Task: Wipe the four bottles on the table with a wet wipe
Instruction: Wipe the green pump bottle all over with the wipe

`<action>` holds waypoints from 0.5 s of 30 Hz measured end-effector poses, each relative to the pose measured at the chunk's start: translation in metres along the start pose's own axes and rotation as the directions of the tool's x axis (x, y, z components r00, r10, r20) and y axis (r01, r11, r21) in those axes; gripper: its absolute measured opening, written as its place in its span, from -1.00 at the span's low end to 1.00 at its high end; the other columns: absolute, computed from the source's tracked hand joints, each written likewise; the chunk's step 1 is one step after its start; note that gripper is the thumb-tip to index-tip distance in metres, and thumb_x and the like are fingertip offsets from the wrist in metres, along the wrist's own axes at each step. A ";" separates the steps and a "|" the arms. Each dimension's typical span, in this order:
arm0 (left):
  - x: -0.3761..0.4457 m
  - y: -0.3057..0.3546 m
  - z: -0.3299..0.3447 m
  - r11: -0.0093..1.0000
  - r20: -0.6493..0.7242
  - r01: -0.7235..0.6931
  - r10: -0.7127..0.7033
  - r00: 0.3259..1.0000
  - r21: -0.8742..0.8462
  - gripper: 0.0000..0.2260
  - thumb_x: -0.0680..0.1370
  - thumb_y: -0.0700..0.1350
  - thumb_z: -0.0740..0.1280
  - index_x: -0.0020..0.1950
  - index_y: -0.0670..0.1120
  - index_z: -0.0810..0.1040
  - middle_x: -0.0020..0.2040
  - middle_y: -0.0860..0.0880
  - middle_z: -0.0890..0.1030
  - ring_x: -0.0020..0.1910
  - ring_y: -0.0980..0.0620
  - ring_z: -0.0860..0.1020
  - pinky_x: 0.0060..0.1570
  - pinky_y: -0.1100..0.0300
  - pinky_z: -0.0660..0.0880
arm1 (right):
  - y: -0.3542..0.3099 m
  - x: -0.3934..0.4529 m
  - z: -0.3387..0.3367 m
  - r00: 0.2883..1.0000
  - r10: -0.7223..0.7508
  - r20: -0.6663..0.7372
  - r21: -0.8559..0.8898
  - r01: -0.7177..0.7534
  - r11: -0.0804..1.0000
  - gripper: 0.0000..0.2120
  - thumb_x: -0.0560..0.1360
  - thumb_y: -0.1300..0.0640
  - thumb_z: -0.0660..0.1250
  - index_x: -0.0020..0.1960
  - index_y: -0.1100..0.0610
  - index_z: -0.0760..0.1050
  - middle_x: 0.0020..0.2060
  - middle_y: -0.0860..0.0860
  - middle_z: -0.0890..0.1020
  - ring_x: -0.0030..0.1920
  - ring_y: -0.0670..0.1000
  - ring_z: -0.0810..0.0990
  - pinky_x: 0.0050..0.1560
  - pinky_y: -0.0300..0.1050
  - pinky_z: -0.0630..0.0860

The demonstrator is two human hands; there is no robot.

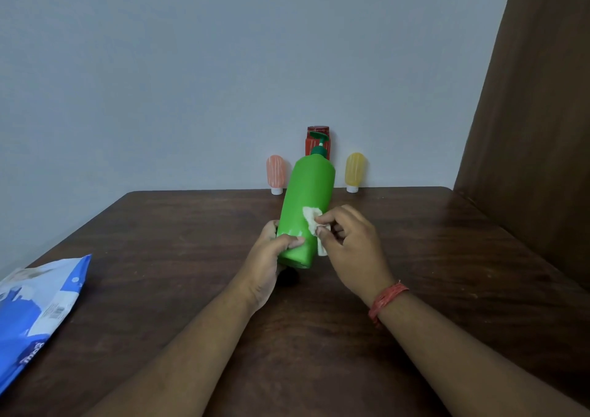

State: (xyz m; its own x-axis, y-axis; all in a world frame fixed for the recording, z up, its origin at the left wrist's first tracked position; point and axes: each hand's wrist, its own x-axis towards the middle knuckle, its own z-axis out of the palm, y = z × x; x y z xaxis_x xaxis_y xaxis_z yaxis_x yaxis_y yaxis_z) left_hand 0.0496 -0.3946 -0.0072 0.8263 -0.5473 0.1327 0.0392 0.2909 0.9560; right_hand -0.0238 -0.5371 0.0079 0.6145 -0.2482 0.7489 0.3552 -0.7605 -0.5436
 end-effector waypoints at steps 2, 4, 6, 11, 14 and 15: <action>0.001 0.001 -0.002 0.998 -0.012 -0.004 0.004 1.000 -0.069 -0.59 0.31 -0.14 0.37 0.14 -0.12 0.46 -0.06 -0.06 0.64 -0.09 -0.01 0.61 -0.15 0.08 0.51 | -0.003 -0.004 0.001 0.996 0.006 0.089 0.031 -0.009 0.999 -0.94 0.47 0.26 0.44 -0.09 0.13 0.60 -0.16 -0.10 0.56 -0.19 -0.13 0.55 -0.18 -0.22 0.51; 0.001 0.003 -0.005 0.993 -0.018 -0.007 0.005 1.000 -0.120 -0.61 0.32 -0.15 0.37 0.13 -0.12 0.44 -0.05 -0.09 0.65 -0.11 -0.02 0.62 -0.15 0.06 0.52 | -0.006 -0.005 0.004 0.991 0.013 0.133 0.036 -0.018 0.999 -0.93 0.46 0.24 0.45 -0.09 0.11 0.61 -0.16 -0.11 0.56 -0.20 -0.12 0.55 -0.19 -0.26 0.50; 0.000 0.005 -0.004 0.991 0.010 0.005 -0.004 1.000 -0.131 -0.59 0.35 -0.14 0.38 0.17 -0.10 0.42 0.02 -0.10 0.64 -0.06 -0.02 0.63 -0.12 0.05 0.54 | -0.004 -0.003 0.007 0.997 0.038 0.066 0.034 -0.041 0.999 -0.93 0.46 0.27 0.43 -0.10 0.12 0.61 -0.16 -0.12 0.56 -0.18 -0.16 0.54 -0.17 -0.32 0.46; -0.003 0.003 0.003 0.943 0.055 0.103 -0.090 0.994 -0.318 -0.50 0.48 -0.02 0.40 0.35 -0.15 0.36 0.29 -0.19 0.58 0.17 -0.17 0.60 -0.03 -0.09 0.62 | 0.004 -0.002 0.007 0.994 0.106 -0.016 0.037 -0.105 0.994 -0.89 0.46 0.34 0.42 -0.09 0.15 0.61 -0.15 -0.10 0.58 -0.18 -0.25 0.50 -0.15 -0.43 0.38; -0.002 0.004 0.003 0.909 0.030 0.172 -0.174 0.984 -0.379 -0.43 0.64 0.27 0.10 0.43 -0.13 0.46 0.33 -0.21 0.59 0.28 -0.21 0.58 0.18 -0.20 0.56 | 0.003 -0.005 0.007 0.995 0.096 0.020 0.030 -0.096 0.995 -0.89 0.47 0.34 0.41 -0.07 0.16 0.62 -0.12 -0.09 0.60 -0.15 -0.24 0.52 -0.12 -0.42 0.40; -0.001 0.002 0.002 0.903 0.004 0.184 -0.198 0.980 -0.389 -0.40 0.65 0.29 0.02 0.43 -0.11 0.49 0.30 -0.20 0.62 0.25 -0.19 0.61 0.13 -0.17 0.59 | 0.001 -0.006 0.008 0.997 0.070 0.031 0.027 -0.071 0.997 -0.90 0.48 0.33 0.41 -0.07 0.17 0.63 -0.12 -0.08 0.60 -0.15 -0.22 0.53 -0.12 -0.40 0.42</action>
State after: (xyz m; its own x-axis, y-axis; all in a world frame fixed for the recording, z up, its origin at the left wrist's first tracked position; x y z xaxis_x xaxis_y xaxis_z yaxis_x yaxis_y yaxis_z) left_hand 0.0479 -0.3953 -0.0043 0.7998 -0.5975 -0.0576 0.4056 0.4672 0.7856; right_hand -0.0215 -0.5321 0.0002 0.6593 -0.2825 0.6968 0.3292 -0.7247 -0.6053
